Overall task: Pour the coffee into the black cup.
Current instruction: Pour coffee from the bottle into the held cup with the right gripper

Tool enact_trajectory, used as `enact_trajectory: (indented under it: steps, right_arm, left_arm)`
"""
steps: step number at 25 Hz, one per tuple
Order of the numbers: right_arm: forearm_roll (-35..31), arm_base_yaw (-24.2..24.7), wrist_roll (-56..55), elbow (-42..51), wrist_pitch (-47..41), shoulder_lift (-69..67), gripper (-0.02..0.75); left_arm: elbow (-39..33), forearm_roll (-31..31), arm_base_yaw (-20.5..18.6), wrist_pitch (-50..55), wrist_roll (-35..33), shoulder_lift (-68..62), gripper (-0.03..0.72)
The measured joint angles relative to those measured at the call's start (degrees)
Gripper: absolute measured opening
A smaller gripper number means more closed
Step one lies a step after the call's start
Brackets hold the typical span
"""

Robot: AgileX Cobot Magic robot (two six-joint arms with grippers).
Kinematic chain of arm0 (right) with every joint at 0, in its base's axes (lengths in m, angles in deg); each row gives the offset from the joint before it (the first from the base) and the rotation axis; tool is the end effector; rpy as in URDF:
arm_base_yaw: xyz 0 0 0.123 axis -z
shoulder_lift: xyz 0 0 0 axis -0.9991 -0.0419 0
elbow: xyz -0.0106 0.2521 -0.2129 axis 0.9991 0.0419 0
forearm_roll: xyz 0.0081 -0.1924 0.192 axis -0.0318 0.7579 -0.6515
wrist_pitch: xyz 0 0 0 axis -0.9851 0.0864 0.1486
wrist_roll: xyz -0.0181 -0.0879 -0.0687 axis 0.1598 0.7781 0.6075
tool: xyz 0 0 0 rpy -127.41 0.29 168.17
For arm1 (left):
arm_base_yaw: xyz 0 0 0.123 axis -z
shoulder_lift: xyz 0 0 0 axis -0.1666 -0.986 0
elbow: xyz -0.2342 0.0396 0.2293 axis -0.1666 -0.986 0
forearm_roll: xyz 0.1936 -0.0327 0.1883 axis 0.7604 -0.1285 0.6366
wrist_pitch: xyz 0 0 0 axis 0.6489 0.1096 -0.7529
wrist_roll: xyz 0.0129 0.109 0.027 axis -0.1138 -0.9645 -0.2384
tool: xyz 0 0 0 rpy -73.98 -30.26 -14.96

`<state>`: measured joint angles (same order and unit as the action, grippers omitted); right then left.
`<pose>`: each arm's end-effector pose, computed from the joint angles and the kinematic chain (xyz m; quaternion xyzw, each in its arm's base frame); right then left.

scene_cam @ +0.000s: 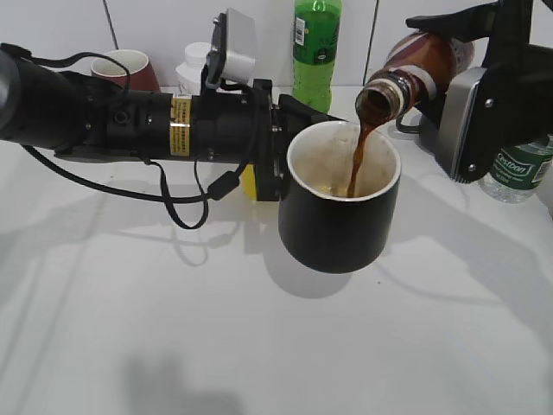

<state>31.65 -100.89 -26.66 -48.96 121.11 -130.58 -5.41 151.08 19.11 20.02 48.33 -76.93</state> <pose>0.2998 0.1237 0.2773 -0.6600 0.3508 -0.2423 0.6185 0.3385 -0.2958 0.2233 0.5431 0.5140 -0.4431 0.4944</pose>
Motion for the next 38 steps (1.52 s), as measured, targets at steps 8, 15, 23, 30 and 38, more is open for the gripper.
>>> enact_trajectory:
  steps: [8,15,23,30,38]
  right_arm:
    - [0.0,0.0,0.89,0.0,0.0,0.0,0.543]
    - [0.0,0.0,2.06,0.0,0.06,0.0,0.543]
    - [0.0,0.0,3.25,-0.02,0.4,0.0,0.543]
    - [0.0,0.0,3.99,-0.16,0.4,0.0,0.543]
    - [0.0,0.0,6.13,-0.16,1.31,0.0,0.543]
  left_arm:
    - [0.0,0.07,0.0,0.48,0.74,0.0,0.049]
    - [0.0,1.79,0.0,1.28,1.66,0.0,0.049]
    - [0.0,2.22,0.0,2.78,2.62,0.0,0.049]
    - [0.0,2.3,0.0,3.02,2.87,0.0,0.049]
    - [0.0,2.37,0.0,3.04,2.9,0.0,0.049]
